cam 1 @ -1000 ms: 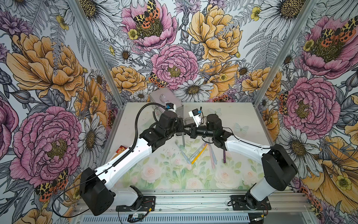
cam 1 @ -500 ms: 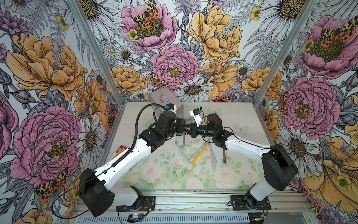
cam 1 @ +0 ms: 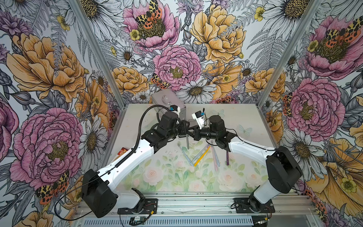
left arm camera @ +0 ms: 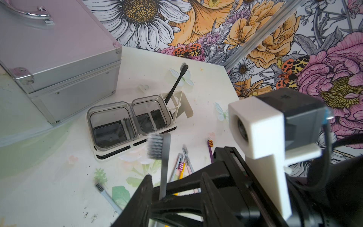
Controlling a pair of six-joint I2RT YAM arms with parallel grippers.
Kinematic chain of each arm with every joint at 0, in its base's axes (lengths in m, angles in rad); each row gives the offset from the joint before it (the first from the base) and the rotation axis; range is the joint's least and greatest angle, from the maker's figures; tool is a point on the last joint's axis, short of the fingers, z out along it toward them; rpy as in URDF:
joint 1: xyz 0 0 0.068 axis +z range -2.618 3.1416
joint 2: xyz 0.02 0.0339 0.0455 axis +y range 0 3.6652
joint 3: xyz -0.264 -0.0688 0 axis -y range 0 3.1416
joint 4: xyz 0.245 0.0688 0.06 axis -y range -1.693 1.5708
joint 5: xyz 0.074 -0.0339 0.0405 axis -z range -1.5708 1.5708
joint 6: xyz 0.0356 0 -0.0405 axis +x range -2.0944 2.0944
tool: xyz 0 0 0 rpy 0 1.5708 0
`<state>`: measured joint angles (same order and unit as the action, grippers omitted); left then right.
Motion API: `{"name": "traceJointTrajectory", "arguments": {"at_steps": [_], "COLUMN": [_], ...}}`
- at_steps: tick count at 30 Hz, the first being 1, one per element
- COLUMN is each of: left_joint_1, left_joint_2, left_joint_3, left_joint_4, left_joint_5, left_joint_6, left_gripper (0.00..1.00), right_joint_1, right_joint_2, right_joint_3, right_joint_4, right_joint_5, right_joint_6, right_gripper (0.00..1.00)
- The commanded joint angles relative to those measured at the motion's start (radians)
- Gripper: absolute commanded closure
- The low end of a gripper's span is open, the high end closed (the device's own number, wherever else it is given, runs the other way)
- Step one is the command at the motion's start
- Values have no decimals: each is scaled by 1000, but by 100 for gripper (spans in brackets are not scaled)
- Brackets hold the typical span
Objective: Place the toothbrush into the toothbrush holder
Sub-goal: Pick up the toothbrush from the center of the board.
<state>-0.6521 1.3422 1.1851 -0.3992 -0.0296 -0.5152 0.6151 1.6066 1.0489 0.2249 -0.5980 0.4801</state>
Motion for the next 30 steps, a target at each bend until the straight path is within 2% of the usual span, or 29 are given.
{"name": "traceJointTrajectory", "arguments": {"at_steps": [1, 8, 11, 20, 21, 23, 24, 27, 30], "left_joint_1": [14, 29, 42, 92, 94, 95, 95, 89, 82], "left_joint_2": [29, 39, 43, 58, 60, 65, 71, 89, 123], "left_joint_3": [4, -8, -14, -49, -45, -27, -10, 39, 81], "left_joint_4": [18, 36, 45, 131, 138, 144, 143, 147, 169], "left_joint_5": [53, 46, 58, 126, 127, 125, 122, 92, 63], "left_joint_6": [25, 25, 30, 8, 8, 16, 25, 52, 76], "left_gripper": [65, 87, 100, 100, 100, 100, 100, 100, 100], "right_joint_1": [4, 4, 3, 2, 1, -2, -5, -27, -56], "right_joint_2": [-44, -59, -69, -111, -121, -145, -162, -218, -282], "right_joint_3": [30, 19, 19, 4, -3, -21, -34, -70, -78], "right_joint_4": [-3, -15, -52, -117, -120, -123, -124, -150, -228], "right_joint_5": [2, 3, 23, 72, 81, 76, 75, 92, 142], "right_joint_6": [-18, -30, -57, -100, -99, -107, -103, -91, -95], "right_gripper": [100, 100, 100, 100, 92, 68, 60, 52, 48]}}
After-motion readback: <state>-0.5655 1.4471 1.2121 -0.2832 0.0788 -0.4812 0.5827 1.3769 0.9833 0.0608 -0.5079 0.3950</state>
